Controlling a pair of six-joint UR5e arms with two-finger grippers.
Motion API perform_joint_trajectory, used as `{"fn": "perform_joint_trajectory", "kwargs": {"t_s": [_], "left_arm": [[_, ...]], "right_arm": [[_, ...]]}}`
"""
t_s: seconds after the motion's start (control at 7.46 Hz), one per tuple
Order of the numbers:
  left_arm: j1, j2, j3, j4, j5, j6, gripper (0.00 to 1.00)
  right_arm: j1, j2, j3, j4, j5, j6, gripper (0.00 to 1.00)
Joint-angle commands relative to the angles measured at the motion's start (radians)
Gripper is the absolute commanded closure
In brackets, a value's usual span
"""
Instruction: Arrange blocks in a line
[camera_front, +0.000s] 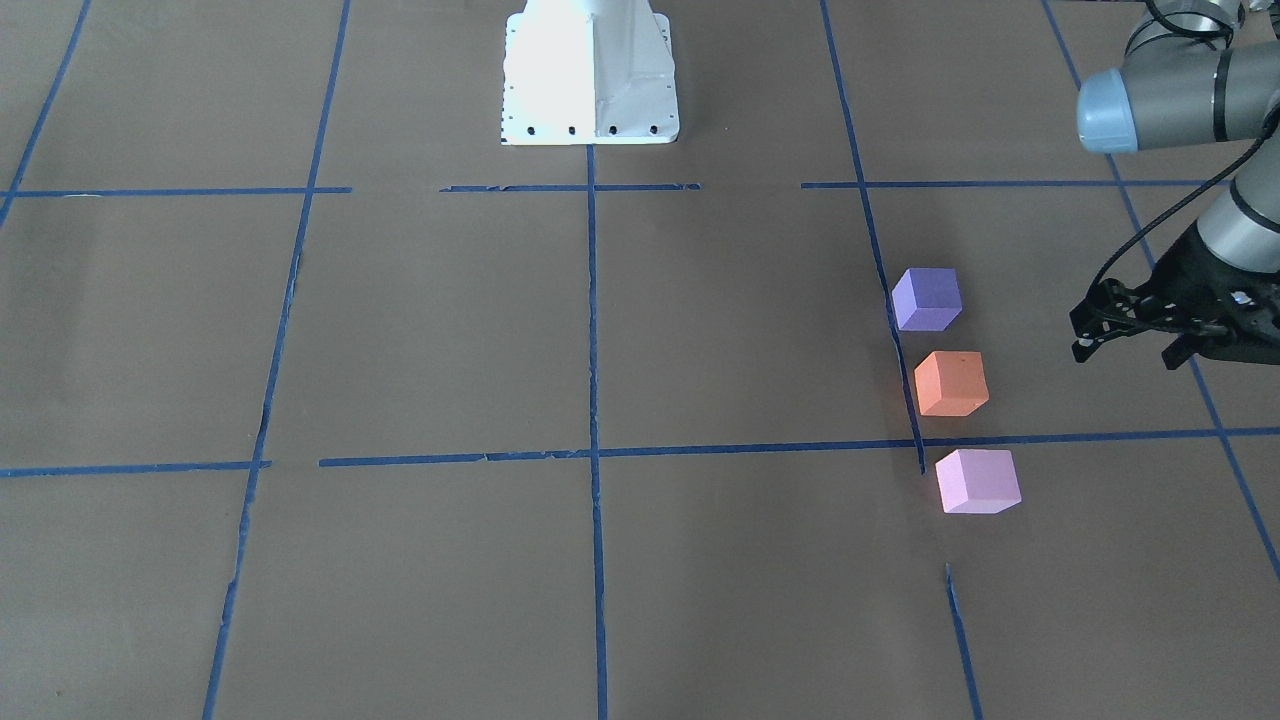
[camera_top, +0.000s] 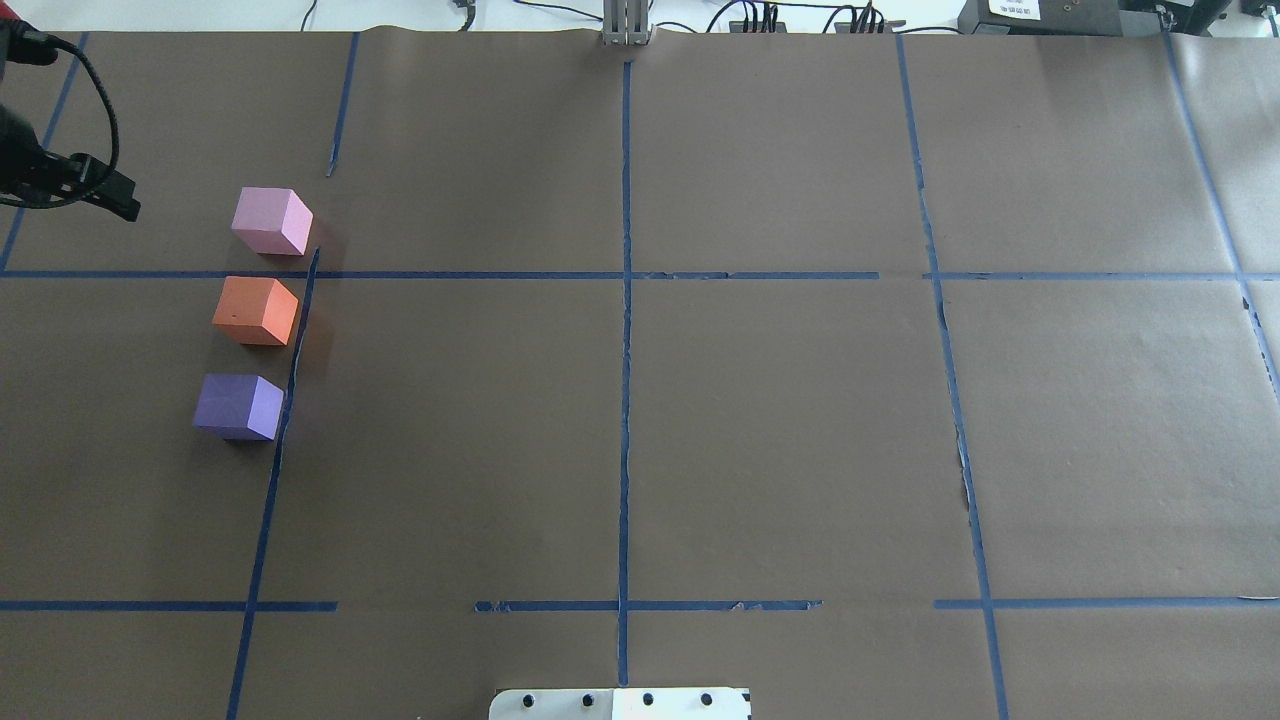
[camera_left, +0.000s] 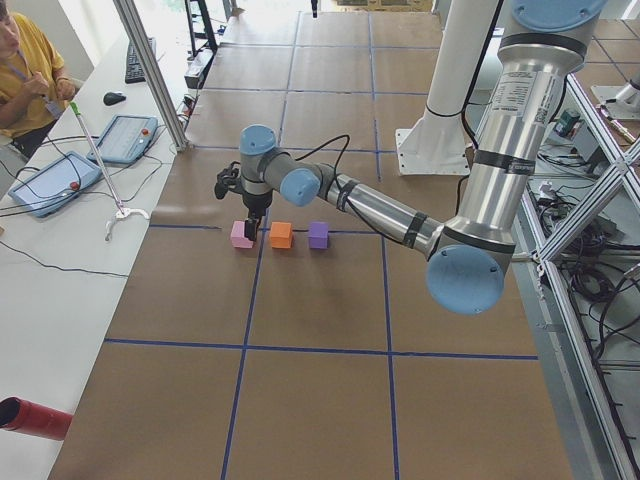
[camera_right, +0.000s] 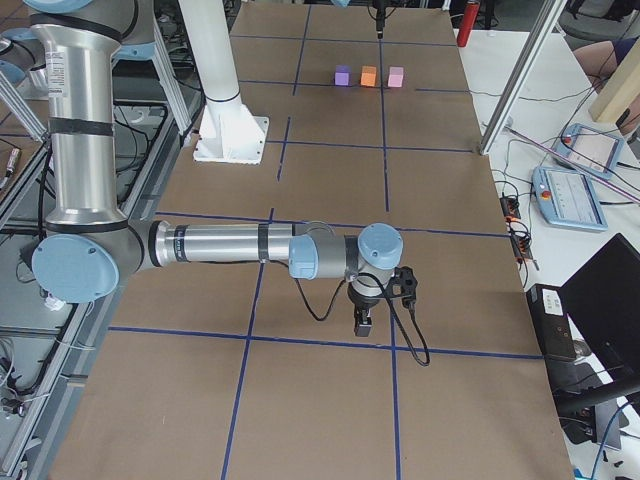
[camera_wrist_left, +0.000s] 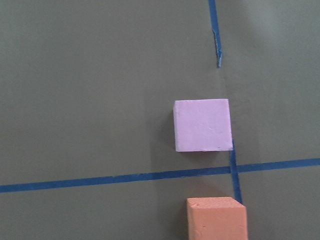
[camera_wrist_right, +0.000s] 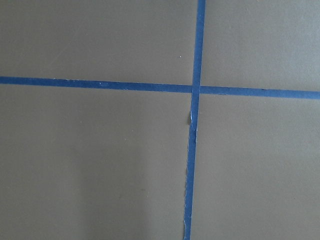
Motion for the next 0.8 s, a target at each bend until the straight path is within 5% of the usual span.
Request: {"fn": "perform_joint_trajectory", "kwargs": {"t_s": [0.0, 0.4, 0.67], "left_arm": [[-0.146, 0.064, 0.067, 0.001, -0.06, 0.29, 0.0], [-0.317, 0.069, 0.217, 0.021, -0.112, 0.473, 0.01], [-0.381, 0.063, 0.21, 0.181, -0.166, 0.477, 0.04]], "right_arm": [[0.0, 0.0, 0.0, -0.001, 0.0, 0.0, 0.0], [0.0, 0.0, 0.0, -0.001, 0.0, 0.0, 0.0], [0.0, 0.0, 0.0, -0.001, 0.0, 0.0, 0.0]]}}
